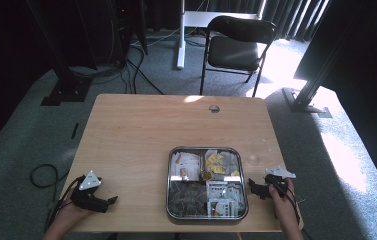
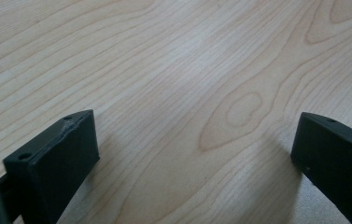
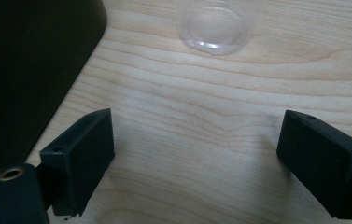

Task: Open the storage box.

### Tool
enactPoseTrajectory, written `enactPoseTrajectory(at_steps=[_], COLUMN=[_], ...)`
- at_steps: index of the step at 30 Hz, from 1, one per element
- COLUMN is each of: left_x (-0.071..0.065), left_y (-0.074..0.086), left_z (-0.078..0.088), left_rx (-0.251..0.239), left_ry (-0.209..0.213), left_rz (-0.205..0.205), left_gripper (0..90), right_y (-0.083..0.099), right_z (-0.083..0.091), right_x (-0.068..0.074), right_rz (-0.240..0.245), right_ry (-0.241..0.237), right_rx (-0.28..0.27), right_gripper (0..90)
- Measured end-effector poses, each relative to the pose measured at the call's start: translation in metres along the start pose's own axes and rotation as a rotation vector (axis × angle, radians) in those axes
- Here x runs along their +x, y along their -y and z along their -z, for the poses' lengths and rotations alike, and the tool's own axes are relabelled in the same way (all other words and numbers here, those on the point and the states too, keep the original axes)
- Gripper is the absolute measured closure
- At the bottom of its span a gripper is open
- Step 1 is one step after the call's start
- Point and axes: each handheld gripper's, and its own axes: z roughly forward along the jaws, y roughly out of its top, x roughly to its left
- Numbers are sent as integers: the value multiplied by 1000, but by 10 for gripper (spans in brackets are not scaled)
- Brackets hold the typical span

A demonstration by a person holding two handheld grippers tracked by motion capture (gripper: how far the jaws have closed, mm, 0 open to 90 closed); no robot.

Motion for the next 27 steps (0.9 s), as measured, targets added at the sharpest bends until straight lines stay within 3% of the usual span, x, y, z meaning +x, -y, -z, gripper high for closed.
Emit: enactPoseTrajectory(at_steps=[24, 27], left_x=[-2, -6], left_y=[-3, -7], left_z=[2, 1], left_rx=[10, 14], left_ry=[8, 15], left_rz=[7, -11], left_gripper=[16, 16], right_y=[0, 0], right_z=[-1, -1], right_x=[0, 1], right_rz=[0, -1], right_ry=[-1, -1], right_rx=[-1, -2], right_gripper=[104, 104])
